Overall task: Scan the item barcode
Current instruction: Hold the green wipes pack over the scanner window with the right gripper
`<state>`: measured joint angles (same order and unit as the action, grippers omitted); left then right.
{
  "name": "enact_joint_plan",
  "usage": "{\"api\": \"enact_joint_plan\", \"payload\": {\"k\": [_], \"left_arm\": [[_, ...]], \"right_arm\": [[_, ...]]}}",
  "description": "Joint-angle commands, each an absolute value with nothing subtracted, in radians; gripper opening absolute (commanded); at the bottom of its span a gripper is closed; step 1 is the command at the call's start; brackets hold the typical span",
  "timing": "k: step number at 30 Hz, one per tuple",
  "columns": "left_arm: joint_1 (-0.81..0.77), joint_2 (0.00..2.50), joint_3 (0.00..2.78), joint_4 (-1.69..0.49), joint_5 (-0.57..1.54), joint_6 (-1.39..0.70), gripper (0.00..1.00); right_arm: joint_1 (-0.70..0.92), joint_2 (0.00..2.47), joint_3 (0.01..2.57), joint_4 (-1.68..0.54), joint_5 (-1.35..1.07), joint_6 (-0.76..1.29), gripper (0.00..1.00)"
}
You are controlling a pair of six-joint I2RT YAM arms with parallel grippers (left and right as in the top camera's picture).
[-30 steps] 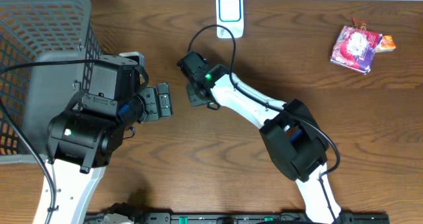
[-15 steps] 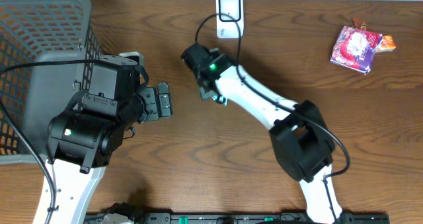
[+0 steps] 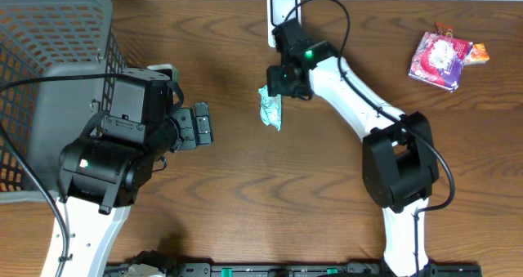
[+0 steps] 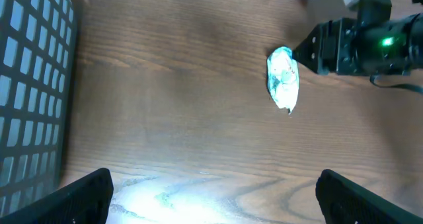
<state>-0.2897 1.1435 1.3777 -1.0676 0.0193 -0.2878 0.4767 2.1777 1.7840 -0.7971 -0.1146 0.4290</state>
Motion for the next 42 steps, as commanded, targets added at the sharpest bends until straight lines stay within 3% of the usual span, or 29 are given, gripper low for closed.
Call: {"api": "enact_joint_plan", "payload": {"k": [1, 11, 15, 21, 28, 35, 42], "left_arm": [[-0.287, 1.143, 1.386, -1.069, 0.007, -0.282, 0.98], [-0.287, 1.143, 1.386, -1.069, 0.007, -0.282, 0.98], [-0.287, 1.143, 1.386, -1.069, 0.007, -0.282, 0.98], [-0.287, 1.143, 1.386, -1.069, 0.007, -0.282, 0.98], [-0.287, 1.143, 1.386, -1.069, 0.007, -0.282, 0.98], [-0.287, 1.143, 1.386, -1.069, 0.007, -0.282, 0.98], [-0.287, 1.143, 1.386, -1.069, 0.007, -0.282, 0.98]], "right_arm": [[0.487, 2.220, 1.777, -0.780, -0.249, 0.410, 0.55], [0.506, 2.345, 1.777, -0.807, -0.164, 0.478, 0.44], [0.508, 2.352, 1.779, -0.804, -0.162, 0.477, 0.02], [0.509, 2.314, 1.846, -0.859, -0.083, 0.460, 0.01], [0.540, 2.272, 2.018, -0.925, 0.195, 0.334, 0.01], [0.549, 2.272, 2.059, -0.756, 0.449, 0.122, 0.01], [0.516, 2.276, 2.057, -0.564, 0.458, 0.088, 0.01]]}}
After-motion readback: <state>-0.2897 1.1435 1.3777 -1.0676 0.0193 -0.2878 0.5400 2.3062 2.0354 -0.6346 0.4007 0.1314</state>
